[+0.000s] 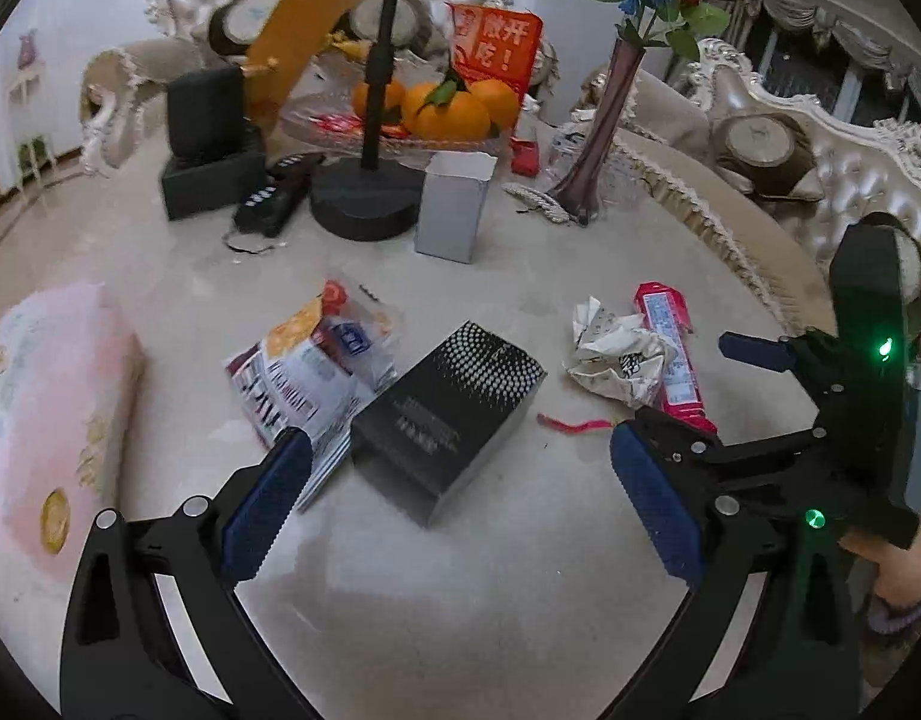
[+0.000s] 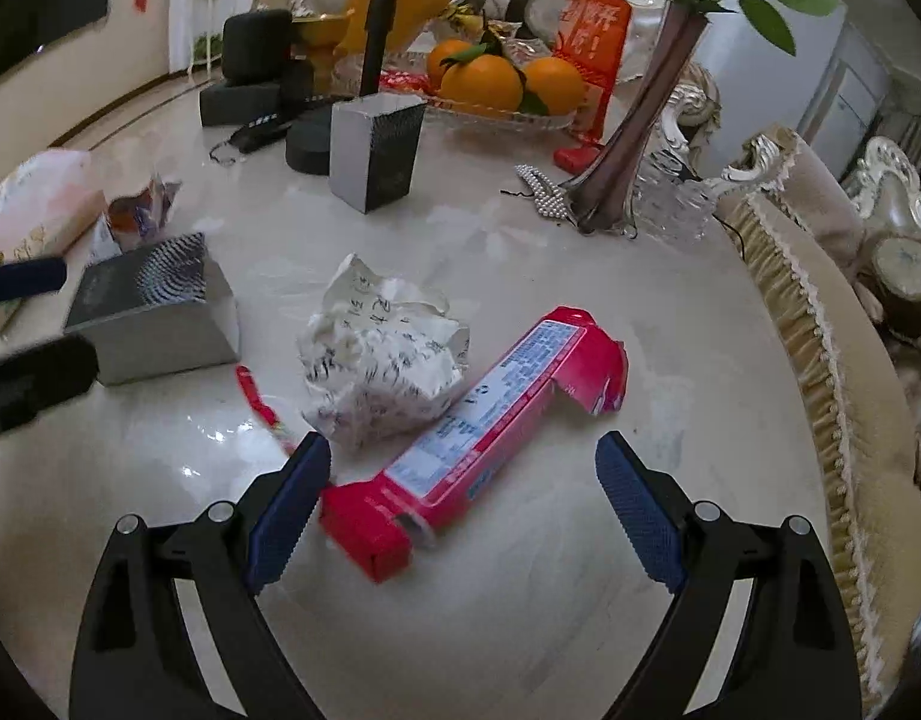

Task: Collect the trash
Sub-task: 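Move both tools back over the table toward the black box and red tube box, then grasp the black box with the left tool while the right tool grasps the red tube box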

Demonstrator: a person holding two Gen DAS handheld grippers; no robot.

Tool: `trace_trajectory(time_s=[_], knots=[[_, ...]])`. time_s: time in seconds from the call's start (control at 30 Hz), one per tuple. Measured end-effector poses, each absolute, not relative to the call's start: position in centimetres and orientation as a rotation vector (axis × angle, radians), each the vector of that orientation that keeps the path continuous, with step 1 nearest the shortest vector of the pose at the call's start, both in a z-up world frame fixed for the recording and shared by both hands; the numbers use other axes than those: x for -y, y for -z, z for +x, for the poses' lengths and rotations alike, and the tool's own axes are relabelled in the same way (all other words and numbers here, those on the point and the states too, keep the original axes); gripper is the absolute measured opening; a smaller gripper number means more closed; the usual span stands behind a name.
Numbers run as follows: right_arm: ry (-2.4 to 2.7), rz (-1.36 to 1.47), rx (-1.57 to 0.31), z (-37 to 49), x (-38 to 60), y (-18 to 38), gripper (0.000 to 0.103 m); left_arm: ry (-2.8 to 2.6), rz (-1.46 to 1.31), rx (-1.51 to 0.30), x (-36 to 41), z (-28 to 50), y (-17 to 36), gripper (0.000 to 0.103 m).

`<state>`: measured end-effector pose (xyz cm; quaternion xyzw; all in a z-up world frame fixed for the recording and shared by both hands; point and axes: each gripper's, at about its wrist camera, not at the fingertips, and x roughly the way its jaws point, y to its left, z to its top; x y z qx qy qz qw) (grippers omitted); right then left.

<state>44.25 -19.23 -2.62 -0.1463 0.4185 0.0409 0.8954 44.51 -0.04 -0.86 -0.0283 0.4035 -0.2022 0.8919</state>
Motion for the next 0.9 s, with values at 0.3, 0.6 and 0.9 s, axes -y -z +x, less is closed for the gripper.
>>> trace_trajectory(time_s=[0.3, 0.6, 0.9], knots=[[-0.101, -0.284, -0.875, 44.6, 22.7, 2.5, 0.086, 0.575, -0.056, -0.871, 1.3, 45.0, 2.0, 0.097], [-0.136, -0.277, -0.879, 44.7, 24.3, 2.9, 0.079, 0.448, 0.072, -0.904, 3.8, 46.9, 3.2, 0.097], [-0.189, -0.226, -0.856, 45.5, 24.8, 2.7, 0.079, 0.459, 0.112, -0.920, 5.7, 47.8, 3.2, 0.097]])
